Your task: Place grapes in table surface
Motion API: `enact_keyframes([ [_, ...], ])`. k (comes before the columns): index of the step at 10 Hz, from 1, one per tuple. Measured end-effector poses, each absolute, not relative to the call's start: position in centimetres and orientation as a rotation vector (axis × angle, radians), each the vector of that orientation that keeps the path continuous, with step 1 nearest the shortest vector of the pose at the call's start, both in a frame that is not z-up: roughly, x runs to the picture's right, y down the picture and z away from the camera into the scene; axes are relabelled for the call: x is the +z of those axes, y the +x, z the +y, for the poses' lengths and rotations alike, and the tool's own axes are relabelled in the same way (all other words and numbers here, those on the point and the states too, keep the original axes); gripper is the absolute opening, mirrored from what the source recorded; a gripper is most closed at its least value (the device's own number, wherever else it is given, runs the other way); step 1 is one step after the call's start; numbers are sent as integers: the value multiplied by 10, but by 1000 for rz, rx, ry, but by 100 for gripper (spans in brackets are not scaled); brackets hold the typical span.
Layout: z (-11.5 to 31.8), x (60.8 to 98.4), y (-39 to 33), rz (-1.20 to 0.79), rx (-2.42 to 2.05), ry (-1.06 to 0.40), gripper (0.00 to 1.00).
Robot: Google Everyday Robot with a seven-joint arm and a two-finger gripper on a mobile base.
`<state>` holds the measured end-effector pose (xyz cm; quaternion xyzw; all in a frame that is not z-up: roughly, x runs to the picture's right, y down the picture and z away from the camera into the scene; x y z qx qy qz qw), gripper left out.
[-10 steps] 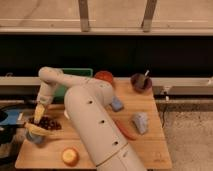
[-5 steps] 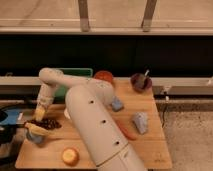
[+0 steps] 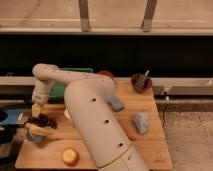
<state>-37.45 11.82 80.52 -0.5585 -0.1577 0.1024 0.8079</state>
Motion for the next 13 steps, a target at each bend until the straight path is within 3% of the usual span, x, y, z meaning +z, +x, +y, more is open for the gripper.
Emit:
enact_keyframes([
  [5, 42, 782, -353, -324, 281, -999, 0],
  [13, -12, 736, -288, -398, 420, -791, 0],
])
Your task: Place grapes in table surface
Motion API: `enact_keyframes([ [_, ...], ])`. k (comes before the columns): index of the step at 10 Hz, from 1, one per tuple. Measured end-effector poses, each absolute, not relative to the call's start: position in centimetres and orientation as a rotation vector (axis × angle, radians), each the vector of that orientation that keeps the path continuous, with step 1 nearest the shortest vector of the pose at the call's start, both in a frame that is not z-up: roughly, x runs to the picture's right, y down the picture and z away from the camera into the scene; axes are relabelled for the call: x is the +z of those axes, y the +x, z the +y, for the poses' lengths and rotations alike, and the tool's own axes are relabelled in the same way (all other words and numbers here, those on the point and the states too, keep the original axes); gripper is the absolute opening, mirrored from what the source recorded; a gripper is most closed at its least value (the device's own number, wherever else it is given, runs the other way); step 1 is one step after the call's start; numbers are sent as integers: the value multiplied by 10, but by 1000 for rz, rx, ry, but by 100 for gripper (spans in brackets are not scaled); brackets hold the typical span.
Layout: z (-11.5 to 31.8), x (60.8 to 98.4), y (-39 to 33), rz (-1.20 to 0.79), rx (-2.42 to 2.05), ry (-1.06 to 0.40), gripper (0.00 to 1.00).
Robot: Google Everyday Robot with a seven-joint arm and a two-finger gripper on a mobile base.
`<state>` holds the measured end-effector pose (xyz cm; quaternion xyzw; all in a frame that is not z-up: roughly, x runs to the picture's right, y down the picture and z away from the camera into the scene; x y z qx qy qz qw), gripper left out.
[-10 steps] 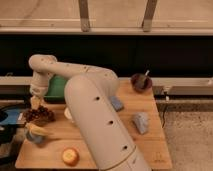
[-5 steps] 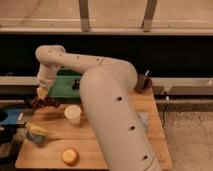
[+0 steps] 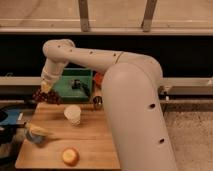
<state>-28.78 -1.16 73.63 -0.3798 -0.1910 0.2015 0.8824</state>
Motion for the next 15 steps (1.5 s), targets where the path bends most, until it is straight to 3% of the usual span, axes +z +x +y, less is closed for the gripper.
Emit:
enact_keyframes([
  [6, -7, 740, -299, -431, 392, -793, 0],
  [10, 13, 761, -306, -442, 387, -852, 0],
  [11, 17, 764, -306, -442, 391, -866, 5],
  [15, 45, 787, -306, -449, 415, -934, 45],
])
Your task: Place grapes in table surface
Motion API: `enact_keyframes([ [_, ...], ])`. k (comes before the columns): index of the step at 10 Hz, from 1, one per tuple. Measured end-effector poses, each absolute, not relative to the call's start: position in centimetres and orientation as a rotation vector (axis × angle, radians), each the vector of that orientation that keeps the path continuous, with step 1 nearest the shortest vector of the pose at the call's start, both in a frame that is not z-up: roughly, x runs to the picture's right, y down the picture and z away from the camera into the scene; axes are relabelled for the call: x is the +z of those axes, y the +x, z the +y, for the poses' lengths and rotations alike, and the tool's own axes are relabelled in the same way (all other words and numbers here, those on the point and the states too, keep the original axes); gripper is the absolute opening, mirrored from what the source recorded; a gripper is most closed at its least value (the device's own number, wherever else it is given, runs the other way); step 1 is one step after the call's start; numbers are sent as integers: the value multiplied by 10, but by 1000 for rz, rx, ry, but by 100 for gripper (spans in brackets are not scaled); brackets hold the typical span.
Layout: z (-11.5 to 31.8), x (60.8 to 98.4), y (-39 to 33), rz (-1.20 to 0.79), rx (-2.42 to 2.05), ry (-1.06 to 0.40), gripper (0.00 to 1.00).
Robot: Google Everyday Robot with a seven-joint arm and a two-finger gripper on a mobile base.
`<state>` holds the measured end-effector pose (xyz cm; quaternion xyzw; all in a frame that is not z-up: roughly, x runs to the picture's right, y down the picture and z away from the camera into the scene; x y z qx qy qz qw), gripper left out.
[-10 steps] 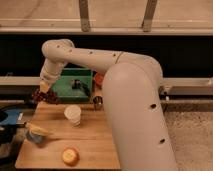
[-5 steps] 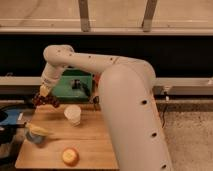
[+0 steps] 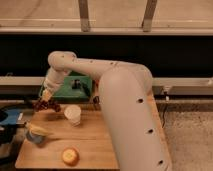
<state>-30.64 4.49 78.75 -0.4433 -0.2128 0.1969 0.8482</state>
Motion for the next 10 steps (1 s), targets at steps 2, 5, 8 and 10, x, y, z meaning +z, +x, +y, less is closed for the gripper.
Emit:
enact_keyframes([
  [2, 58, 798, -308, -446, 427, -967, 46],
  [5, 71, 808, -308, -440, 447, -1003, 48],
  [8, 76, 811, -309, -438, 457, -1023, 71],
  [10, 70, 805, -310, -441, 448, -1014, 73],
])
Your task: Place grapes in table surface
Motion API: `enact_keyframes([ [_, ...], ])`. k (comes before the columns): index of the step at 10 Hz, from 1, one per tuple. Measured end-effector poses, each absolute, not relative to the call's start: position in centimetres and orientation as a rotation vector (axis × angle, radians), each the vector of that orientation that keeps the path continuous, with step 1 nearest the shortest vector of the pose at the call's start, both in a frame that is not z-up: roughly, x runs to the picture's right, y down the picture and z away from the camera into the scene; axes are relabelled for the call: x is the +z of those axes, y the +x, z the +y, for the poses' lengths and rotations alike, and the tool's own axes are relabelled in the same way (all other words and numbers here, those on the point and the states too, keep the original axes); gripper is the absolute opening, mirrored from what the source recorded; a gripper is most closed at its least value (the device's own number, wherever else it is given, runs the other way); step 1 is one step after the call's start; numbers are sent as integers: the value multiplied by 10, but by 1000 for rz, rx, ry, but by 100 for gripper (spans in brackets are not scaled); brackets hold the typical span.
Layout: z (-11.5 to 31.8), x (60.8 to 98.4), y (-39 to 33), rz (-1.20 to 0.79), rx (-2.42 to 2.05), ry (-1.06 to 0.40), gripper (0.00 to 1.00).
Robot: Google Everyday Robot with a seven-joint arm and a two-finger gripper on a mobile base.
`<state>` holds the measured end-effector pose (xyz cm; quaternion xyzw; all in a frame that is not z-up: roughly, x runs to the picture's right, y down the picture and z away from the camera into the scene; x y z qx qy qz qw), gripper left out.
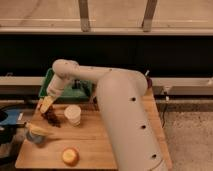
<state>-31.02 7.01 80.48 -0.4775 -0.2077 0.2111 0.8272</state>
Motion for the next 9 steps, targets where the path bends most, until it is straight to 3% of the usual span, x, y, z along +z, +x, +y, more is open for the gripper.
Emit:
enact_keyframes([
  [6, 24, 744, -316, -448, 379, -878, 73],
  [9, 21, 738, -315, -448, 376, -863, 73],
])
